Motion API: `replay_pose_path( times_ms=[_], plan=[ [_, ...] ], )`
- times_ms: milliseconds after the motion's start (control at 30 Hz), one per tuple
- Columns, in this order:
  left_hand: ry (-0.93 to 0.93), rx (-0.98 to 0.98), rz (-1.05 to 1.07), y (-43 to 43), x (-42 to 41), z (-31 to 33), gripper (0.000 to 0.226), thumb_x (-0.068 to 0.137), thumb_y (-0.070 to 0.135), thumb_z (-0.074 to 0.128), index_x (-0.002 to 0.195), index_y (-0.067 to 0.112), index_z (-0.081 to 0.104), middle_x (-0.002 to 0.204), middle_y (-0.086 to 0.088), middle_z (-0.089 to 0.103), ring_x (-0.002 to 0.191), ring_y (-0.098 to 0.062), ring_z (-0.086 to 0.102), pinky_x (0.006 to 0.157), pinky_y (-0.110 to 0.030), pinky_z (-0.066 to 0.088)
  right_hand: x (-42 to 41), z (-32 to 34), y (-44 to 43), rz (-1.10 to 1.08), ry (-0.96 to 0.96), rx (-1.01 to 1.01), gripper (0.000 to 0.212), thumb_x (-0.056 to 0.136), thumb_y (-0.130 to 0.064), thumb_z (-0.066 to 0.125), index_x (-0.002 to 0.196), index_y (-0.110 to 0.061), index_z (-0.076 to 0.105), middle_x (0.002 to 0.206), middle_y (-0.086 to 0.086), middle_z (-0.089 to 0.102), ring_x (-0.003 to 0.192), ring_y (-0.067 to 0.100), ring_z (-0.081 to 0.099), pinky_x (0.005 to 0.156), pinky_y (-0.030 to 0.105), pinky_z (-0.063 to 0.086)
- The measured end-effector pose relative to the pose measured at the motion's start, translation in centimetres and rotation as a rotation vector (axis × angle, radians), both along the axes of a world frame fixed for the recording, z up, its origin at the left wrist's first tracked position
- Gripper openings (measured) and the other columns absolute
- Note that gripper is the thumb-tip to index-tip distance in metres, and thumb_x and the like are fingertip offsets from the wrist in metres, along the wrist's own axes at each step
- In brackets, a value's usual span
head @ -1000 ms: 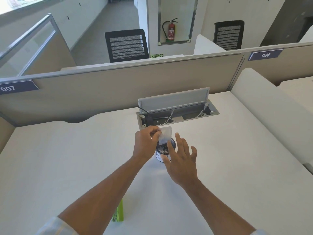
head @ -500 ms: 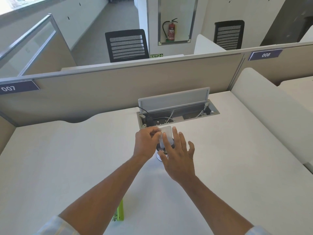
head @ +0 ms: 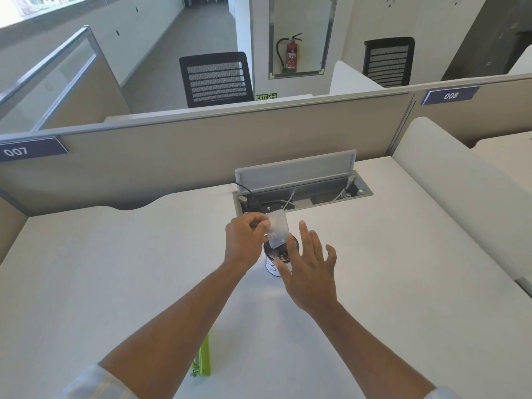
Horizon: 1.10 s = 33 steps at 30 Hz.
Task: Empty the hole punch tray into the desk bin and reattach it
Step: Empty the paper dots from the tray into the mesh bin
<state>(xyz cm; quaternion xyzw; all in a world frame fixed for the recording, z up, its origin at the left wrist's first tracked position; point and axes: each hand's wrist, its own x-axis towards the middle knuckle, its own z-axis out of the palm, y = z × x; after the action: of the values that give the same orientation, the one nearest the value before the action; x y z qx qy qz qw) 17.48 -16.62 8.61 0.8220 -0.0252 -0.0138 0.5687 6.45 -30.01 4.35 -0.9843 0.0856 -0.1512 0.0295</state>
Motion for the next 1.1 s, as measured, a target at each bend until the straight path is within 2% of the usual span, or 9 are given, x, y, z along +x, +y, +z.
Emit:
replay_pose_path(
  times_ms=[167,267,433,700,833,967,1067,1100],
  plan=[
    [-0.008,0.006,0.012,0.0,0.2,0.2,0.014,0.101,0.011,0.071,0.108,0.011,0.083,0.099,-0.003,0.081,0.094,-0.027,0.079,0.086,-0.046,0.071,-0.8,-0.4,0.0,0.030,-0.037,-0.002,0.056,0.098,-0.057,0.042,0.133,-0.021,0.066,0.165,0.018,0.048,0.143,0.040,0.056,0.109,0.060,0.041],
    [-0.017,0.040,0.005,0.1,0.1,-0.1,0.015,0.101,0.012,0.072,0.111,0.008,0.082,0.098,-0.003,0.080,0.094,-0.026,0.079,0.089,-0.048,0.070,-0.5,-0.3,0.2,0.042,-0.084,0.001,0.056,0.099,-0.058,0.043,0.138,-0.023,0.063,0.166,0.018,0.046,0.144,0.039,0.054,0.108,0.058,0.037],
    [-0.010,0.035,-0.009,-0.1,-0.4,-0.1,0.016,0.101,0.013,0.071,0.112,0.007,0.083,0.106,-0.009,0.083,0.096,-0.027,0.080,0.091,-0.051,0.070,0.0,-0.6,0.1,0.066,-0.054,-0.033,0.057,0.102,-0.060,0.039,0.144,-0.028,0.058,0.170,0.015,0.040,0.149,0.037,0.049,0.111,0.058,0.034],
    [0.014,0.003,0.038,0.3,-0.3,0.4,0.015,0.101,0.012,0.072,0.112,0.008,0.082,0.108,-0.010,0.083,0.098,-0.031,0.080,0.090,-0.051,0.070,-0.5,-0.3,0.0,0.075,-0.046,0.030,0.047,0.099,-0.056,0.043,0.126,-0.029,0.070,0.165,0.014,0.049,0.144,0.033,0.054,0.109,0.055,0.035],
    [0.061,-0.071,0.055,0.5,-0.4,0.9,0.012,0.099,0.011,0.074,0.107,0.014,0.083,0.105,-0.008,0.083,0.096,-0.029,0.081,0.085,-0.044,0.071,-0.3,0.7,0.4,0.020,-0.111,0.308,0.039,0.100,-0.046,0.049,0.117,-0.020,0.073,0.148,0.011,0.063,0.133,0.031,0.061,0.103,0.050,0.042],
    [0.126,-0.175,0.057,1.2,-0.7,1.8,0.025,0.095,0.007,0.076,0.090,0.031,0.079,0.089,0.002,0.085,0.084,-0.023,0.084,0.067,-0.028,0.069,0.3,2.2,0.6,0.008,-0.242,0.660,0.026,0.100,-0.032,0.054,0.114,-0.012,0.064,0.121,0.003,0.067,0.109,0.028,0.062,0.091,0.042,0.050],
    [0.182,-0.255,0.024,2.1,-1.1,2.3,0.025,0.092,0.005,0.077,0.090,0.029,0.080,0.081,0.001,0.087,0.077,-0.020,0.085,0.067,-0.031,0.070,1.1,4.0,0.7,-0.094,-0.274,1.055,0.035,0.100,-0.036,0.048,0.120,-0.013,0.064,0.112,0.000,0.069,0.105,0.028,0.067,0.084,0.019,0.052],
    [0.190,-0.257,0.010,2.4,-1.2,2.4,0.024,0.092,0.005,0.079,0.090,0.029,0.080,0.081,0.001,0.087,0.077,-0.019,0.085,0.068,-0.031,0.070,1.5,4.6,0.7,-0.142,-0.236,1.195,0.034,0.099,-0.039,0.047,0.116,-0.016,0.065,0.110,0.001,0.072,0.106,0.030,0.069,0.085,0.021,0.055]
  ],
)
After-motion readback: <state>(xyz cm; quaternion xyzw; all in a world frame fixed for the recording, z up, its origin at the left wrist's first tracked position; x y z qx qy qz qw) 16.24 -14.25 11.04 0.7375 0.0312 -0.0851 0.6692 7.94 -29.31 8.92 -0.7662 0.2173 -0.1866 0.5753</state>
